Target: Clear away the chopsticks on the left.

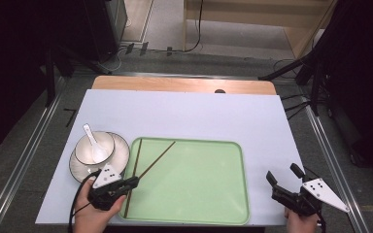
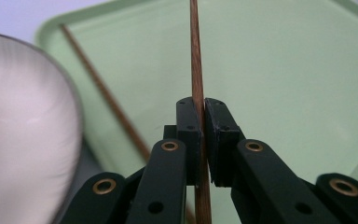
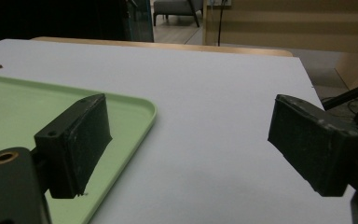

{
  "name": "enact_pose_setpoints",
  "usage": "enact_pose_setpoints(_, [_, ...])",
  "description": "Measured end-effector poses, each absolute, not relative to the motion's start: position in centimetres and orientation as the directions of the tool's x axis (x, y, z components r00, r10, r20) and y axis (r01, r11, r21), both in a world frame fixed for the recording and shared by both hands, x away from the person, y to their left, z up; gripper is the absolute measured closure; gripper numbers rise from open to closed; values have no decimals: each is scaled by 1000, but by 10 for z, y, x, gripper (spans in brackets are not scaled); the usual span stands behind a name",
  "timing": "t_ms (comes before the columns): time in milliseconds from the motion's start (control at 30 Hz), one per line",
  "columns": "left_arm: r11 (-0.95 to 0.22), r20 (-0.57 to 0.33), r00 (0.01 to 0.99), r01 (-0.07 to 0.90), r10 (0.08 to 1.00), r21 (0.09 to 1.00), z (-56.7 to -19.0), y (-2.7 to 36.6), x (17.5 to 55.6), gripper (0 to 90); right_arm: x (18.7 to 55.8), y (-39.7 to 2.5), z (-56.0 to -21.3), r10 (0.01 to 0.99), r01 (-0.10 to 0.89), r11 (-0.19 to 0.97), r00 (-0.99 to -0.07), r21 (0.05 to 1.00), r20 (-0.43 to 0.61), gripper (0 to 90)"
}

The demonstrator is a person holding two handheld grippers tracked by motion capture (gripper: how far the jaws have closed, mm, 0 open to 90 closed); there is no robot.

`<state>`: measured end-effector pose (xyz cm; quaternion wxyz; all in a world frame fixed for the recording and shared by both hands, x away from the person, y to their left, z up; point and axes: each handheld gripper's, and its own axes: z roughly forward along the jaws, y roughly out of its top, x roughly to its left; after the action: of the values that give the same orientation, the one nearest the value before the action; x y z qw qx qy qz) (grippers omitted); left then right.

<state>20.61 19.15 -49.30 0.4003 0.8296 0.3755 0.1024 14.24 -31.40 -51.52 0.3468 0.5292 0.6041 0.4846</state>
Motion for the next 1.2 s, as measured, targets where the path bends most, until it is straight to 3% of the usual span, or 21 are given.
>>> enact_pose_setpoints(467, [-420, -180, 688, 606, 703, 676, -518, 152, 207, 851, 142, -314, -515, 976, 304, -30, -198, 952, 93, 130])
enact_pose_setpoints(767, [-455, -115, 687, 588, 718, 669, -521, 144, 203, 841, 143, -315, -515, 975, 303, -33, -198, 953, 97, 130])
enact_pose_setpoints(1067, [-449, -161, 707, 590, 689, 671, -519, 146, 205, 724, 143, -315, -515, 976, 305, -30, -197, 952, 94, 130])
enact_pose_setpoints(1200, [-418, -170, 709, 572, 684, 706, -511, 148, 210, 800, 142, -315, -515, 976, 305, -30, -197, 952, 94, 130])
